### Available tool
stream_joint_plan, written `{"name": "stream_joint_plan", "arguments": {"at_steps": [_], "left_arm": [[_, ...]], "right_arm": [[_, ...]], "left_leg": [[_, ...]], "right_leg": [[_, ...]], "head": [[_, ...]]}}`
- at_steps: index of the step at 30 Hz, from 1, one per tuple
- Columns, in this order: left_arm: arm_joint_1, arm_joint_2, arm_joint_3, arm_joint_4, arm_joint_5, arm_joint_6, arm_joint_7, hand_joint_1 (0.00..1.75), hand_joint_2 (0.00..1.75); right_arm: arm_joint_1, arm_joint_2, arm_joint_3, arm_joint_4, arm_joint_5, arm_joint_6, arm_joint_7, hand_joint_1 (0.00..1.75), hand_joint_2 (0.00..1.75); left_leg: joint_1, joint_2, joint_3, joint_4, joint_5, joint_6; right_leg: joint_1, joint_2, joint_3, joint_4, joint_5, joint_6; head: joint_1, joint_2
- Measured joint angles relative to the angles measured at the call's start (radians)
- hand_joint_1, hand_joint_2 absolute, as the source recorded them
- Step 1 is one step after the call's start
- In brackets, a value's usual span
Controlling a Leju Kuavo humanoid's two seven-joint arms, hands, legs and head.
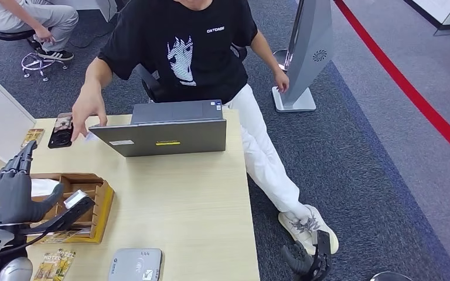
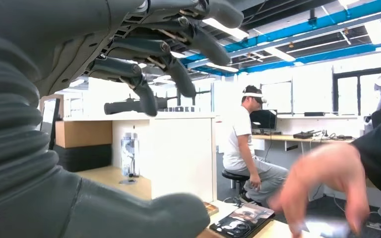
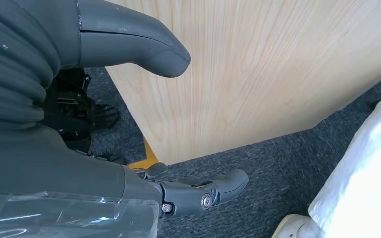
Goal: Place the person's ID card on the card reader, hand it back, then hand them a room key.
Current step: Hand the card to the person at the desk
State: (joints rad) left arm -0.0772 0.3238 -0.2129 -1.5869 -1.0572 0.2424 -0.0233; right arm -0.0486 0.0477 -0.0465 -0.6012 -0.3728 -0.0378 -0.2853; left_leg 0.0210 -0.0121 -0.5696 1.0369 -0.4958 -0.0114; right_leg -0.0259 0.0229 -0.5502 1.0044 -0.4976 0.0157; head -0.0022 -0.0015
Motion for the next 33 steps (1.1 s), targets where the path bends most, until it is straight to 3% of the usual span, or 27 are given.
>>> {"name": "stream_joint_plan", "arguments": {"at_steps": [12,33], "left_arm": [[0.119,0.053,-0.012,-0.128,-0.051,0.002,-0.072,0.0,1.75],[0.229,0.169,-0.116,-0.207,-0.101,-0.125,-0.031,0.0,1.75]], "right_arm": [[0.01,0.0,0.0,-0.002,-0.021,-0.003,-0.002,0.0,1.75],[0.011,0.0,-0.022,-0.016,-0.014,-0.002,0.002,0.0,1.75]], "left_leg": [[0.0,0.0,0.0,0.0,0.0,0.0],[0.0,0.0,0.0,0.0,0.0,0.0]], "right_leg": [[0.0,0.0,-0.001,0.0,0.0,0.0],[0.0,0.0,-0.001,0.0,0.0,0.0]], "head": [[0.0,0.0],[0.0,0.0]]}}
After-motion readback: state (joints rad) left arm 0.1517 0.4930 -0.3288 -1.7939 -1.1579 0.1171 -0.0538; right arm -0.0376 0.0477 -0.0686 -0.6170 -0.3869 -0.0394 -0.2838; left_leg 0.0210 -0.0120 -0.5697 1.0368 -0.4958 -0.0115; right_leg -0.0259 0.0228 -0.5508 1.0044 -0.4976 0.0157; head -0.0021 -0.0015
